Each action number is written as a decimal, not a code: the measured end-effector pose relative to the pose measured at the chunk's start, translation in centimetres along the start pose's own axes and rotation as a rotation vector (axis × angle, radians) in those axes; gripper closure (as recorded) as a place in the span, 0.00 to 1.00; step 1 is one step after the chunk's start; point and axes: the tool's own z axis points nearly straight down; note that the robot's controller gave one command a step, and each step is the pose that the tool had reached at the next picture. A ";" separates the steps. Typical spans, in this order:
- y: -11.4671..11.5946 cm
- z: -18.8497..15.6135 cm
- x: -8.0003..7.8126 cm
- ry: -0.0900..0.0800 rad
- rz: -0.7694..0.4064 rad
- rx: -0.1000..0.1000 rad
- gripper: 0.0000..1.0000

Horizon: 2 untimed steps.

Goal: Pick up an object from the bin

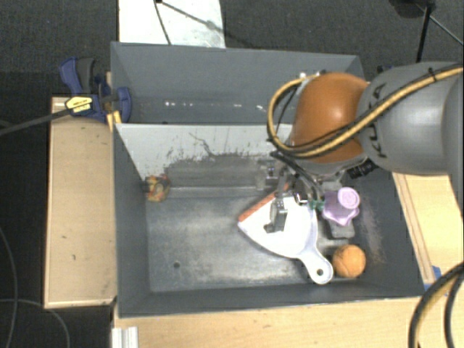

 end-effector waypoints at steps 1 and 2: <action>-2.7 -0.5 5.1 0.015 -0.029 -0.001 0.00; -2.9 -2.7 5.8 0.002 0.030 0.000 0.00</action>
Offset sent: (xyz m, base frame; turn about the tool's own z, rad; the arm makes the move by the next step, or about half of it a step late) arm -0.0531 -0.0293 -0.0105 0.1609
